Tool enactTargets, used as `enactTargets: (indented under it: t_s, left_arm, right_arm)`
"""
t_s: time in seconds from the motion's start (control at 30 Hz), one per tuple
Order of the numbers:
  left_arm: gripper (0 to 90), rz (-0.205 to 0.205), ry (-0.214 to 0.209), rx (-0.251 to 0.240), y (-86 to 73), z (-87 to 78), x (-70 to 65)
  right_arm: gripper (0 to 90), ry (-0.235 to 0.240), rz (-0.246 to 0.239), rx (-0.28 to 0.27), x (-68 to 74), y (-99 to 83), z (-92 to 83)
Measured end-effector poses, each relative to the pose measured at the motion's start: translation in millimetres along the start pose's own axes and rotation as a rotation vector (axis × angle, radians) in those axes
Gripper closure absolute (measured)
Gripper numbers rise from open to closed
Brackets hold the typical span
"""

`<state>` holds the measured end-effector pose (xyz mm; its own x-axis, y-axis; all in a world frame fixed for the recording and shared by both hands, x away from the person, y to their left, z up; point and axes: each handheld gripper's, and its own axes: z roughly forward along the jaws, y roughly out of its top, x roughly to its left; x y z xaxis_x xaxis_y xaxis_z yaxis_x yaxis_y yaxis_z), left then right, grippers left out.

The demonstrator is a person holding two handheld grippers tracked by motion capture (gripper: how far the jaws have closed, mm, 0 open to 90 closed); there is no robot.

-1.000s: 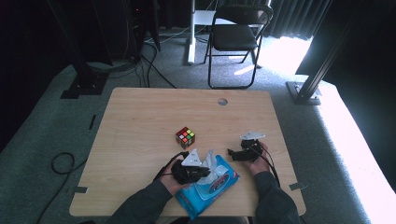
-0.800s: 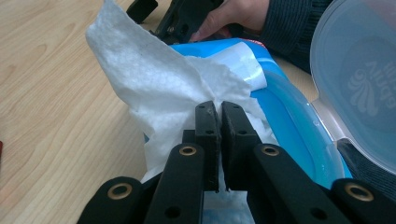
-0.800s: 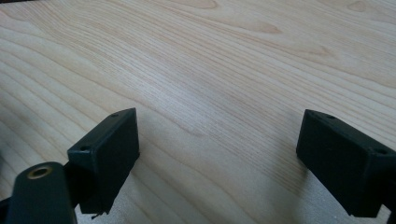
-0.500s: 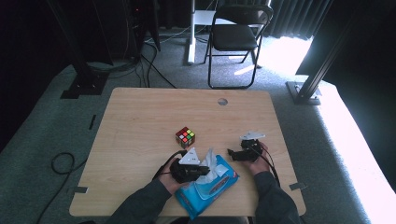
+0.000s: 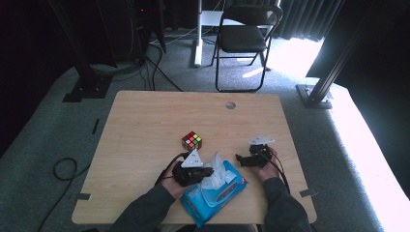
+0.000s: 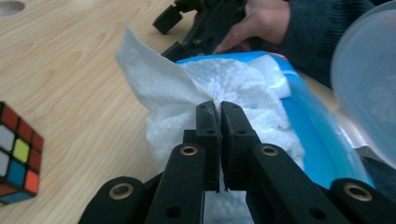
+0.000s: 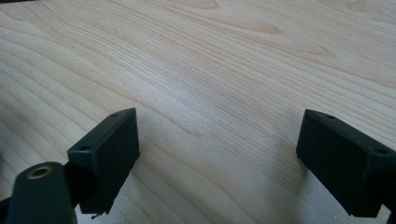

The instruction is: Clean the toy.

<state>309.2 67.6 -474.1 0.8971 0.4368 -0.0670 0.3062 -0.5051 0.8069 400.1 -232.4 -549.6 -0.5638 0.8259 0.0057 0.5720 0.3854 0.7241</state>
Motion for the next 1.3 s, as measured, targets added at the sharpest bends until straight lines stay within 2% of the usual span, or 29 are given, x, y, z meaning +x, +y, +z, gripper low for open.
enactTargets:
  t_s: [0.23,0.3,0.53,0.73,1.3]
  left_arm:
    - [87.2,-0.020,0.049,-0.004,-1.5,-3.6,6.4]
    - [87.2,-0.024,0.081,-0.002,-1.8,-4.5,8.0]
    - [87.3,-0.053,0.129,-0.035,-0.6,-18.4,17.9]
    - [87.3,-0.064,0.147,-0.057,-0.1,-28.4,24.2]
    - [87.1,-0.104,0.182,-0.087,-3.8,-44.1,39.0]
  right_arm:
    - [12.8,0.000,0.001,0.001,0.1,0.0,-0.1]
    - [12.8,0.001,0.002,0.001,0.1,0.0,-0.1]
    - [12.8,0.000,0.000,0.000,0.0,0.0,0.0]
    - [12.8,0.000,0.001,0.001,0.0,0.0,0.0]
    - [12.9,0.001,0.000,0.001,0.0,0.1,0.0]
